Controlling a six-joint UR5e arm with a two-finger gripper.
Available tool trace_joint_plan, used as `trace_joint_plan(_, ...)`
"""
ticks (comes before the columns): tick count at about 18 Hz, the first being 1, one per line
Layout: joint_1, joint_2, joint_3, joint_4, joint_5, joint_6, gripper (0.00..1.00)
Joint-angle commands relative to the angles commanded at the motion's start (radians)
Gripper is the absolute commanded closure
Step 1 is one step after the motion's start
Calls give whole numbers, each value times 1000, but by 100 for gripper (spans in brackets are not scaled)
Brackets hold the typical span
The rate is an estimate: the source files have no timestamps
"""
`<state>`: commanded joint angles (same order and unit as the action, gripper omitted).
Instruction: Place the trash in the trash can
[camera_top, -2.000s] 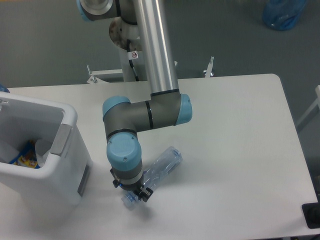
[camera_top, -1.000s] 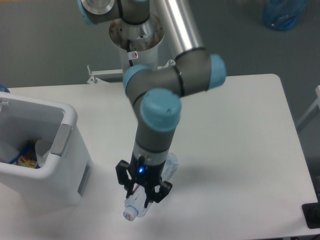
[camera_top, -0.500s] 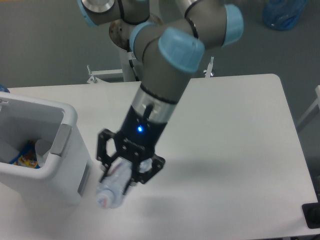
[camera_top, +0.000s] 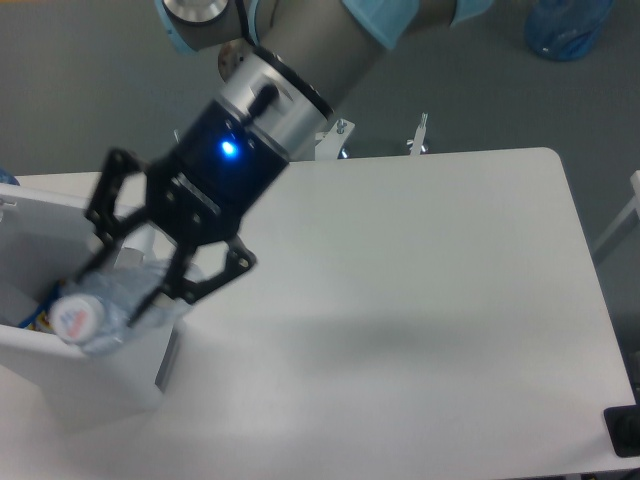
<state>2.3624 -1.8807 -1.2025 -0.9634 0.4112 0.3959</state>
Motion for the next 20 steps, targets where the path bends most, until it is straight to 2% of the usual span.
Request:
trace_joint_plan(3,-64,0,-23,3,1,7,63)
trace_joint_plan(7,-132,5,-97,78,4,43,62)
trace_joint_plan(9,-140,17,-127,81,5,81,58)
trace_joint_plan(10,-143,20,-137,81,5,99,52)
trace_joint_plan(12,-150,21,-147,83,8,127,32)
trace_joint_plan(13,-153,25,-153,83,9,133,7)
trace_joint_plan(14,-153,29,-163,83,9,133,0)
trace_joint_plan(20,-137,60,-206,86,11,135,0)
